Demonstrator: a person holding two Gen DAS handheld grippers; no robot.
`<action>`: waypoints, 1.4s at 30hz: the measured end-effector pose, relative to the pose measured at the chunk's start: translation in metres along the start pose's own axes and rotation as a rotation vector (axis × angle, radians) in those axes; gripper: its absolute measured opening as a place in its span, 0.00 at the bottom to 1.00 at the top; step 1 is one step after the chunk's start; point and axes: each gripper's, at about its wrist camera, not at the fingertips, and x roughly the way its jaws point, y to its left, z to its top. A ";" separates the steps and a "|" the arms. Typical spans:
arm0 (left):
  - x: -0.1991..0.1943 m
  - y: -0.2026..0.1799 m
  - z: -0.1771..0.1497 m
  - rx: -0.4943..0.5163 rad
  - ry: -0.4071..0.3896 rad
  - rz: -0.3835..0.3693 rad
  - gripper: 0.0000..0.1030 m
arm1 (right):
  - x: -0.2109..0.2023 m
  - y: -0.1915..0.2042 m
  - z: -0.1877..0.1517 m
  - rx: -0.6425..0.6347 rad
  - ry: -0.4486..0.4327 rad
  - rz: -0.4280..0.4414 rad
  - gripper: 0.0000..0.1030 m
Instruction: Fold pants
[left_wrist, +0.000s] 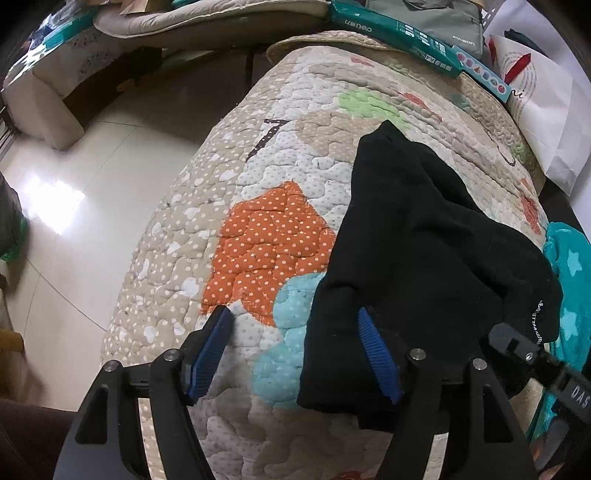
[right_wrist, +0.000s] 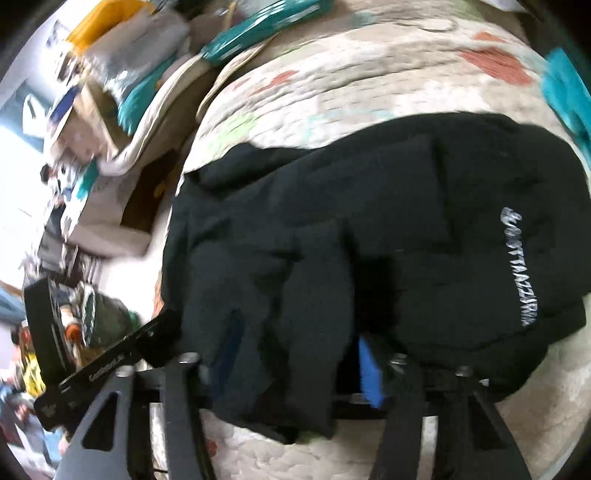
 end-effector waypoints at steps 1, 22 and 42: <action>0.000 0.000 0.000 -0.003 0.001 -0.001 0.68 | 0.001 0.001 -0.002 0.007 0.012 0.032 0.45; 0.002 -0.017 0.001 0.046 -0.024 -0.001 0.75 | -0.001 -0.016 0.015 0.033 0.006 -0.141 0.34; -0.022 -0.159 0.070 0.246 0.024 -0.363 0.74 | -0.096 -0.123 -0.033 0.428 -0.336 -0.179 0.49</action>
